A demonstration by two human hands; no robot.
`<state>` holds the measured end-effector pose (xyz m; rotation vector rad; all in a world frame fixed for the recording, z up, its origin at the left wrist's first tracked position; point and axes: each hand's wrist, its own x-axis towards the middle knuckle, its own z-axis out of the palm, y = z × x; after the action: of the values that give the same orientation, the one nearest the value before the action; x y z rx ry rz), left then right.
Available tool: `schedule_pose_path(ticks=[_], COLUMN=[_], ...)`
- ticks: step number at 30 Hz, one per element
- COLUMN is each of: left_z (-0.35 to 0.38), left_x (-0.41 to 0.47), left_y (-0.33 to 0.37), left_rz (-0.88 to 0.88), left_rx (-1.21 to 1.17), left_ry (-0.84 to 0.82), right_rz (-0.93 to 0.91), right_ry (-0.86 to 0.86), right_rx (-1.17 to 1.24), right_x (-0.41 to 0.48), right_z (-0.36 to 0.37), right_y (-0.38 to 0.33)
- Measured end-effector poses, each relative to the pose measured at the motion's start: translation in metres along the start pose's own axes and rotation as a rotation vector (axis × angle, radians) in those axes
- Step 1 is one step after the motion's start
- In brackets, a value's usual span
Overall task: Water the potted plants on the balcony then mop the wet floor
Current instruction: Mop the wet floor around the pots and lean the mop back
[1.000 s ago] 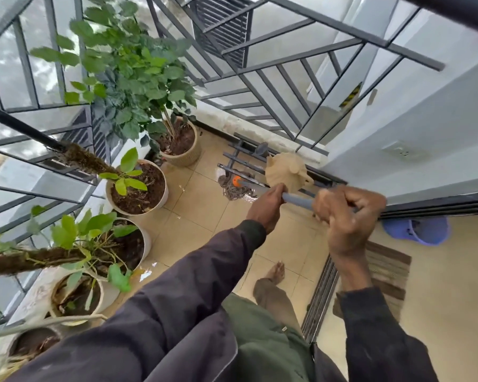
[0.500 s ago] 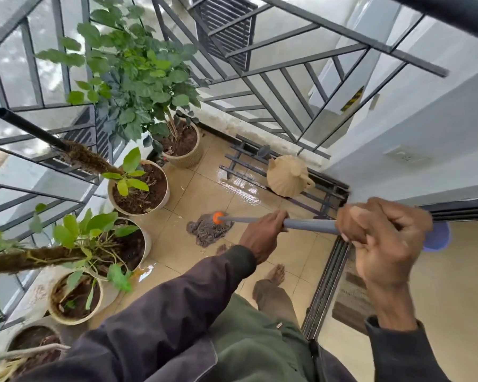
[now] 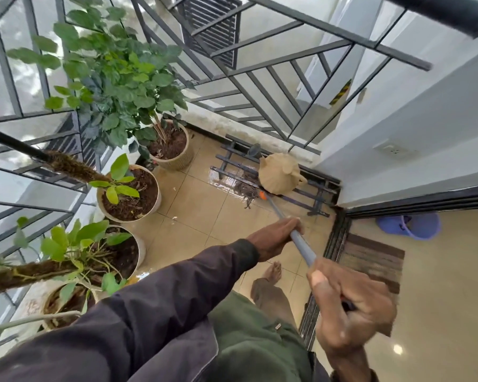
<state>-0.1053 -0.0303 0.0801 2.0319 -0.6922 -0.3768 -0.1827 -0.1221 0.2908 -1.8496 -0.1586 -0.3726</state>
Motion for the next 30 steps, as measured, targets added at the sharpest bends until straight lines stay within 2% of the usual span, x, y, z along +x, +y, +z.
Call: schedule_pose_path(ticks=[4, 6, 9, 12, 14, 18, 20, 22, 30], left_z=[0.015, 0.019, 0.023, 0.023, 0.025, 0.036, 0.041, 0.046, 0.040], left_x=[0.012, 0.022, 0.039, 0.047, 0.044, 0.049, 0.053, 0.054, 0.026], left_y=[0.008, 0.012, 0.008, -0.012, -0.024, -0.022, -0.014, -0.010, -0.038], left_rz=[0.133, 0.222, 0.290, 0.338, 0.303, 0.245, 0.210, 0.189, 0.049], left_rx=[0.055, 0.085, 0.130, 0.229, 0.242, 0.205, 0.220, 0.217, 0.259], left_ry=[-0.044, -0.076, -0.182, -0.291, -0.340, -0.296, -0.285, -0.244, -0.092], right_rz=[-0.054, -0.072, 0.017, 0.069, 0.092, 0.203, 0.202, 0.171, 0.258], right_ry=[0.120, 0.118, 0.071, 0.237, 0.260, 0.377, 0.421, 0.386, 0.168], right_rx=[-0.026, -0.040, -0.259, -0.036, 0.010, 0.102, 0.148, 0.202, 0.325], right_x=[0.007, -0.003, -0.017, -0.037, -0.040, -0.036, -0.030, -0.026, -0.015], right_z=[-0.017, -0.046, -0.063, -0.040, -0.019, -0.031, -0.040, -0.050, -0.054], right_y=[-0.016, -0.009, 0.015, 0.036, 0.040, 0.053, 0.056, 0.058, 0.078])
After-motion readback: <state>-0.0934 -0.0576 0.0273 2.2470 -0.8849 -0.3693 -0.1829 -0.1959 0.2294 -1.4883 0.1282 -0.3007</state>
